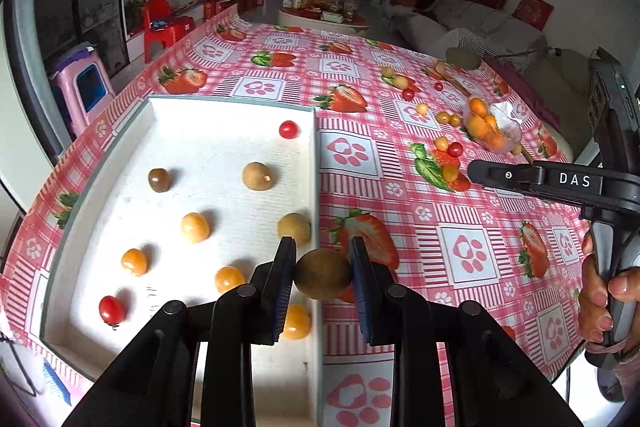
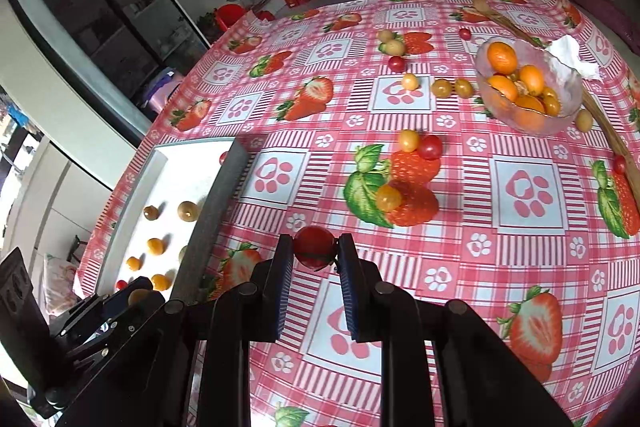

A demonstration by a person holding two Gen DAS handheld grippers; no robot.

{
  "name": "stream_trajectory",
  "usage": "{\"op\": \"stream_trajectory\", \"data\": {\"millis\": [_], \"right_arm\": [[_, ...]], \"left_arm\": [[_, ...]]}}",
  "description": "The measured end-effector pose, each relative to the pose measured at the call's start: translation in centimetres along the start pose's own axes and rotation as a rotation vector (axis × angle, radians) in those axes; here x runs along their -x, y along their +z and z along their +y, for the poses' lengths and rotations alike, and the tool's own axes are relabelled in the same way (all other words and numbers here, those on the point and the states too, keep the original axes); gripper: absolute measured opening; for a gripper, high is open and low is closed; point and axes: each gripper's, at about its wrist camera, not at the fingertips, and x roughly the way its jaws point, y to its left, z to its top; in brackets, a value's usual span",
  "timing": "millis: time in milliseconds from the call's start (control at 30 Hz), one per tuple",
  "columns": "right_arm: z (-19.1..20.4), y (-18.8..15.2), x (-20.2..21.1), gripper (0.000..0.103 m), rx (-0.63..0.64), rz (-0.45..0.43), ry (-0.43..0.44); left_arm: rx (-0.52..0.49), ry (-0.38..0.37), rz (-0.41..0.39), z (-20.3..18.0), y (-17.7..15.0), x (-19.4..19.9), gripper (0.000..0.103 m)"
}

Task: Organize fruits
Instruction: 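Carry the greenish tomato in the left gripper and red tomato in the right into the tray, release both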

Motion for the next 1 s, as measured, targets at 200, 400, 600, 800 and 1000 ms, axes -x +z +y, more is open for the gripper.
{"op": "stream_trajectory", "data": {"millis": [200,400,600,800,1000], "right_arm": [[5.6,1.6,-2.6,0.025,0.071,0.036,0.051],[10.8,3.5,-7.2,0.025,0.135,0.108,0.07],[14.4,4.3,-12.3,0.025,0.202,0.173,0.021],[15.7,4.4,-15.8,0.025,0.269,0.201,-0.063],[16.0,4.2,-17.1,0.027,0.308,0.224,-0.102]], "left_arm": [[0.073,0.11,-0.001,6.5,1.5,-0.3,0.029],[0.095,0.171,0.063,10.5,2.7,-3.3,0.029],[0.123,0.184,0.13,12.3,2.9,-5.9,0.029],[0.115,0.192,0.149,12.7,3.1,-6.4,0.029],[0.068,0.22,0.159,11.9,3.4,-6.6,0.078]]}}
